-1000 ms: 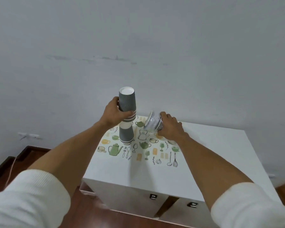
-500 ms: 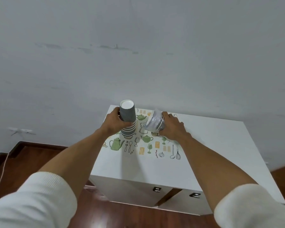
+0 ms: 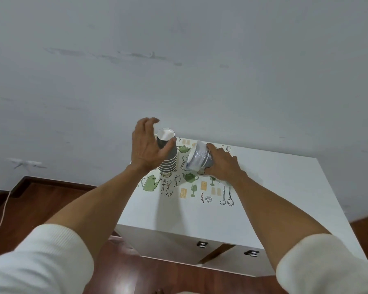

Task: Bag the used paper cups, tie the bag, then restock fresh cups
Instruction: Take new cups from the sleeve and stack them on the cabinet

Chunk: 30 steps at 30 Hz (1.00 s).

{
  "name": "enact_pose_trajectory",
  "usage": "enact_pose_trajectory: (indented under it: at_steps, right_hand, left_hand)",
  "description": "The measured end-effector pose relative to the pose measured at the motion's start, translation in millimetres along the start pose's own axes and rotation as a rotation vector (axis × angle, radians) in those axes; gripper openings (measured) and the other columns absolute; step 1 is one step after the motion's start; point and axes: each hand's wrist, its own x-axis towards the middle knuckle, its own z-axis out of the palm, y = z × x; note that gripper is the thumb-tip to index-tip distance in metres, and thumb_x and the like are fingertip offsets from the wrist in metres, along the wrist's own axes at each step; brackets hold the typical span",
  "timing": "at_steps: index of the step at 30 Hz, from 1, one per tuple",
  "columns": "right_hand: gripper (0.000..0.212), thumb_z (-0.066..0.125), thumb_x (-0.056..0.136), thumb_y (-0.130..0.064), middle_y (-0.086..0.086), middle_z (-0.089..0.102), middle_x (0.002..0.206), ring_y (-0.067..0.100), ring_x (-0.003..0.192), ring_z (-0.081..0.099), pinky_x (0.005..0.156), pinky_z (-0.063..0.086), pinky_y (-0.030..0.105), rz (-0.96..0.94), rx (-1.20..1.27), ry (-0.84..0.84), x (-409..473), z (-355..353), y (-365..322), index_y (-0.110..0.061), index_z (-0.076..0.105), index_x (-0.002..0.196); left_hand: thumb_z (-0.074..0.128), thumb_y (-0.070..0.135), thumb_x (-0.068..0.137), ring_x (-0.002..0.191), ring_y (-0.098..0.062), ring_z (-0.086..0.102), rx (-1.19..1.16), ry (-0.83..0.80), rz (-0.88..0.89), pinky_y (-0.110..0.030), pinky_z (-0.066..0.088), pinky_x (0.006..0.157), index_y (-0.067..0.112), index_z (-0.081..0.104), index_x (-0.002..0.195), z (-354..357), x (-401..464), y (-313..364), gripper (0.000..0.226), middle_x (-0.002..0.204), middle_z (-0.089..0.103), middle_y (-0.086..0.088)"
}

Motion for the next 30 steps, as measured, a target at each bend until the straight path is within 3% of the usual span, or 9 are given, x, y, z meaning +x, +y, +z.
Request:
enact_pose_trajectory:
  at_steps: [3,5,10,12,15,18,23,27,30]
  right_hand:
    - [0.082,0.077,0.074,-0.036,0.007,0.052,0.115,0.035,0.107,0.055,0.086,0.042,0.047,-0.034,0.039,0.013,3.2,-7.7,2.0,-0.034,0.030,0.141]
    - [0.084,0.076,0.073,-0.029,0.007,0.050,0.112,0.035,0.103,0.056,0.083,0.046,0.045,-0.064,0.073,0.028,4.6,-15.2,3.8,-0.034,0.029,0.141]
    - [0.091,0.077,0.069,-0.011,0.007,0.048,0.111,0.031,0.097,0.052,0.082,0.047,0.041,-0.130,0.101,0.130,6.7,-33.5,14.9,-0.033,0.029,0.143]
    - [0.092,0.076,0.070,-0.002,0.008,0.048,0.116,0.029,0.100,0.050,0.085,0.048,0.041,-0.138,0.117,0.163,7.1,-39.7,22.3,-0.029,0.030,0.145]
    - [0.090,0.067,0.072,0.013,0.012,0.044,0.128,0.028,0.111,0.048,0.090,0.050,0.040,-0.129,0.138,0.198,6.6,-45.0,38.7,-0.020,0.033,0.149]
    - [0.071,0.054,0.074,0.019,0.013,0.045,0.127,0.031,0.110,0.051,0.087,0.051,0.041,-0.094,0.125,0.256,4.3,-49.5,54.4,-0.010,0.043,0.139]
    - [0.057,0.051,0.079,0.014,0.011,0.057,0.113,0.029,0.095,0.057,0.074,0.052,0.040,-0.072,0.174,0.282,-0.4,-62.2,67.8,-0.011,0.048,0.130]
    - [0.035,0.051,0.081,0.010,0.009,0.067,0.091,0.034,0.079,0.061,0.062,0.046,0.036,-0.031,0.196,0.397,-2.2,-68.7,74.6,-0.009,0.058,0.110]
    - [0.024,0.053,0.088,0.003,0.008,0.069,0.094,0.034,0.083,0.061,0.064,0.043,0.034,0.044,0.216,0.462,-1.4,-73.1,79.4,-0.009,0.064,0.105]
  left_hand:
    - [0.064,0.032,0.093,0.087,-0.021,0.057,-0.024,-0.051,0.207,-0.035,0.052,0.073,0.008,0.059,0.111,-0.7,15.9,34.3,0.030,0.109,0.055,-0.007]
    - [0.056,0.023,0.098,0.074,-0.015,0.056,-0.084,-0.175,0.174,-0.038,0.053,0.067,0.012,0.062,0.107,6.6,20.8,57.4,0.015,0.098,0.060,0.000]
    - [0.051,0.019,0.091,0.091,-0.018,0.066,-0.396,-0.472,-0.510,-0.035,0.053,0.089,0.010,0.041,0.144,38.6,27.9,89.5,0.055,0.104,0.073,-0.010]
    - [0.054,0.011,0.088,0.089,-0.018,0.066,-0.522,-0.559,-0.615,-0.027,0.053,0.079,0.010,0.041,0.147,45.5,31.2,92.9,0.060,0.107,0.071,-0.012]
    - [0.056,-0.008,0.089,0.066,-0.012,0.060,-0.559,-0.629,-0.563,-0.018,0.048,0.057,0.006,0.044,0.146,52.6,34.9,95.9,0.060,0.087,0.068,-0.007]
    - [0.074,-0.005,0.078,0.089,-0.020,0.065,-0.439,-0.689,-0.466,-0.025,0.053,0.073,0.007,0.046,0.148,63.6,37.3,97.9,0.076,0.116,0.067,-0.013]
    - [0.095,0.020,0.059,0.102,-0.026,0.062,-0.123,-0.719,-0.313,-0.035,0.056,0.080,0.015,0.050,0.137,76.5,37.8,110.6,0.089,0.119,0.060,-0.004]
    - [0.089,0.044,0.065,0.101,-0.033,0.058,0.243,-0.616,-0.187,-0.038,0.047,0.076,0.018,0.052,0.125,78.8,39.4,122.9,0.075,0.118,0.049,-0.011]
    - [0.080,0.059,0.066,0.113,-0.031,0.048,0.357,-0.488,0.040,-0.040,0.040,0.089,0.016,0.053,0.123,79.8,45.7,121.6,0.076,0.128,0.043,-0.009]
